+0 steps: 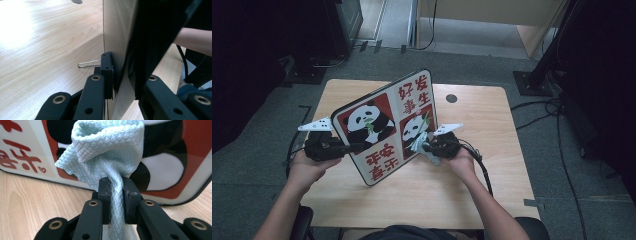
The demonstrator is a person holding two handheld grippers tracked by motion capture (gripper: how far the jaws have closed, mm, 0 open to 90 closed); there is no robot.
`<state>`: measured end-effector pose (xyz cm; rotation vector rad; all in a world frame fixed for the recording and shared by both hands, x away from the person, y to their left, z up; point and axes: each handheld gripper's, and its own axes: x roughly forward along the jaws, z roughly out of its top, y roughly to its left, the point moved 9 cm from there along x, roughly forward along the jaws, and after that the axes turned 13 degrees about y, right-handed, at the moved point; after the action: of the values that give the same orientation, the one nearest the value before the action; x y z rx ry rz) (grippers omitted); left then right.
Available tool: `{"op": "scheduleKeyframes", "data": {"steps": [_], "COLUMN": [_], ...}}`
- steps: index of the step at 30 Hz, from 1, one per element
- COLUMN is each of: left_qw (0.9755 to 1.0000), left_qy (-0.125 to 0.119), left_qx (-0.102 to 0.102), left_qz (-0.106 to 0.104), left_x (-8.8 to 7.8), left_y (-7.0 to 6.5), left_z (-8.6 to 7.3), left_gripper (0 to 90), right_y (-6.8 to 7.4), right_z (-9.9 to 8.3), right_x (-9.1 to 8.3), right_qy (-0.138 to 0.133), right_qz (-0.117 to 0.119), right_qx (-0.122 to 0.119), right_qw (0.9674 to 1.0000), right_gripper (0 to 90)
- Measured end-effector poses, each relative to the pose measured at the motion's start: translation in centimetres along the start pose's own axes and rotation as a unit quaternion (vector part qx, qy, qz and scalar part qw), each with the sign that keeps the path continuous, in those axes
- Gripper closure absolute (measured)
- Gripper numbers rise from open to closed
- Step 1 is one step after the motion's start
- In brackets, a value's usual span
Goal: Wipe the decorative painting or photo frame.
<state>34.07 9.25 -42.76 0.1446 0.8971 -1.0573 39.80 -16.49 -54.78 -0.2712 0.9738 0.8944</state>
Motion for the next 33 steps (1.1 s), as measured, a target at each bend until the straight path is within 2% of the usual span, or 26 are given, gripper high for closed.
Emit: {"op": "scheduleKeyframes", "data": {"steps": [6,15,21,26,33], "left_qw": [1.0000,1.0000,1.0000,1.0000,1.0000], "left_qy": [-0.001,-0.001,-0.001,-0.001,-0.002], "left_qx": [-0.001,-0.002,-0.004,-0.003,-0.007], "left_qz": [-0.002,-0.001,-0.001,-0.001,-0.001], "left_x": [0.0,0.0,0.0,0.0,0.1], "left_y": [-0.1,0.0,0.0,0.0,0.0], "left_z": [0.0,0.0,0.0,0.0,0.1], "left_gripper": [79.4,79.4,79.5,79.5,79.7], "right_y": [-0.2,0.1,0.5,0.9,1.7], "right_z": [-0.5,-0.4,0.7,1.6,4.1], "right_x": [0.5,-0.1,-1.3,-2.4,-4.7], "right_qy": [0.003,0.019,0.014,0.020,0.007], "right_qz": [0.000,0.009,0.012,0.018,0.029], "right_qx": [-0.001,0.009,0.001,-0.002,-0.013], "right_qw": [1.0000,0.9997,0.9998,0.9996,0.9995], "right_gripper": [79.7,80.2,80.4,80.4,80.4]}}
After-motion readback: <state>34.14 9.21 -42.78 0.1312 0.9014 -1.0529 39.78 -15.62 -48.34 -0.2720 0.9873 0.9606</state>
